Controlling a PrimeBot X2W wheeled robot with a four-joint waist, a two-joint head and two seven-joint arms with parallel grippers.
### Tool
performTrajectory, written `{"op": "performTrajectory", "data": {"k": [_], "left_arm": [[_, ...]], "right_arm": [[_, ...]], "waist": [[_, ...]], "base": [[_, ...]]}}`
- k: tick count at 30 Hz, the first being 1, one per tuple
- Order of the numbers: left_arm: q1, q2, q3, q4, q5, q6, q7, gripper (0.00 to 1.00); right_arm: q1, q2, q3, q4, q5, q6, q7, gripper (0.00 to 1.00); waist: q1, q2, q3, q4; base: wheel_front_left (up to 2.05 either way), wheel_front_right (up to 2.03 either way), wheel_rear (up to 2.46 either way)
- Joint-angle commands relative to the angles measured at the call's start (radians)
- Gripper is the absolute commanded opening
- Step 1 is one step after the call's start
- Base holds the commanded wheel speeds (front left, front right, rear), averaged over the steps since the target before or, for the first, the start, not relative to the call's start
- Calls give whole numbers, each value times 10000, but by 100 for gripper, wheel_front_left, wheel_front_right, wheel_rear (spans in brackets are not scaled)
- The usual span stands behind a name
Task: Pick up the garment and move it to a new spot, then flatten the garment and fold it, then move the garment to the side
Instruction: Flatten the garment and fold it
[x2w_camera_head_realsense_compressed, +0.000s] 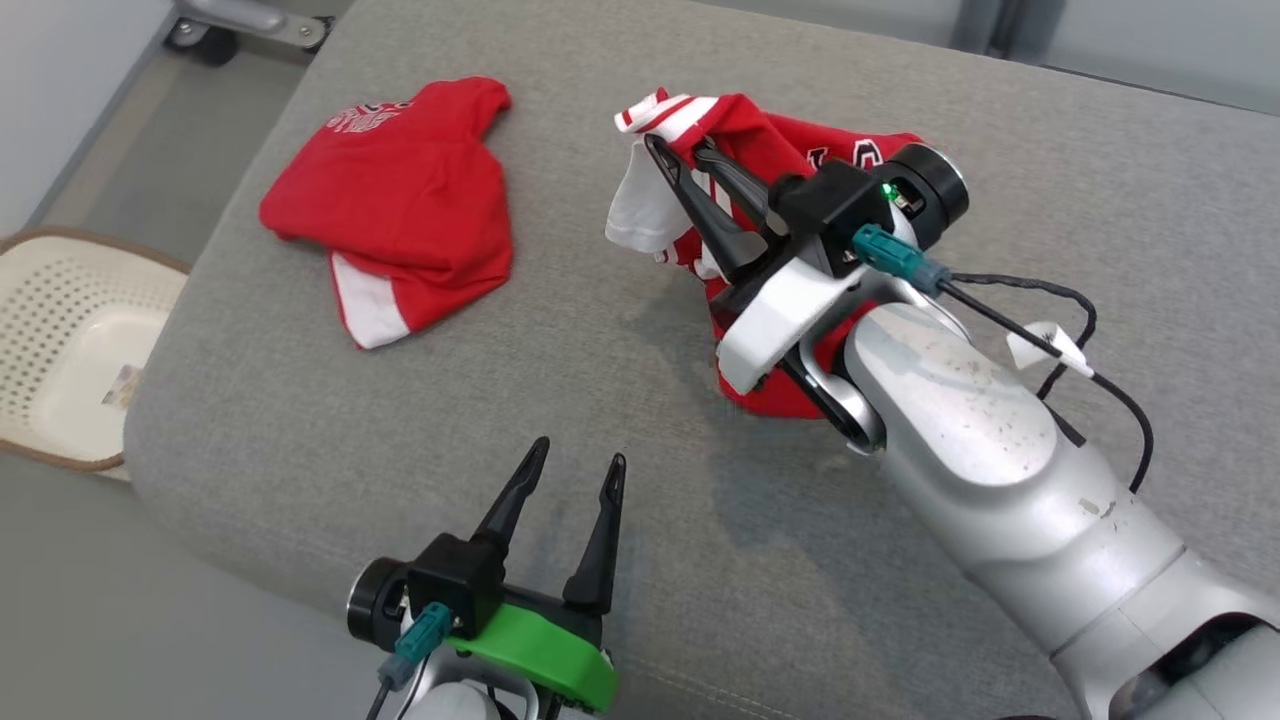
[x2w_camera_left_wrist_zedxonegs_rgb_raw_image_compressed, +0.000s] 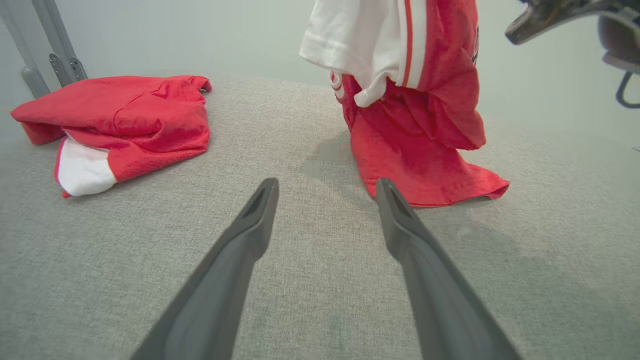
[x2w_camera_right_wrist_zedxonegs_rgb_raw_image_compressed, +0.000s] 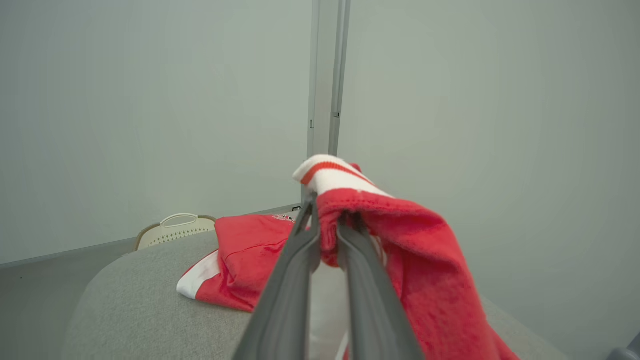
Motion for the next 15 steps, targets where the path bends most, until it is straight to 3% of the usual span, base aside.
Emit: {"op": "performTrajectory", "data": {"k": [1,2,3,9,14,15], "left_arm": [[-114,13,-135,2,-120,70,-3,100],[-63,13,-160,-6,-153,146,-5,100],[-12,14,-168,-39,-166,228,-5,100],[172,8,-72,-175,-253,458,-5,100],[87,13,-57,27,-136,328,-5,100],[-18,11,23,29,-88,304,-5,100]], "right_arm": [[-242,15,109,473,107,-3,-3,0],[-400,80,283,883,172,-3,80,9],[-561,151,477,1275,294,-3,189,100],[-982,281,1309,2470,1070,-6,63,100],[-696,-19,1087,2469,1384,-6,-23,100],[-481,-260,761,2142,1405,-6,-11,100]], "waist": [[0,0,382,1471],[0,0,436,1546],[0,0,507,1581],[0,0,632,1599],[0,0,447,1296],[0,0,435,938]], "base": [[0,0,0],[0,0,0],[0,0,0],[0,0,0],[0,0,0],[0,0,0]]}}
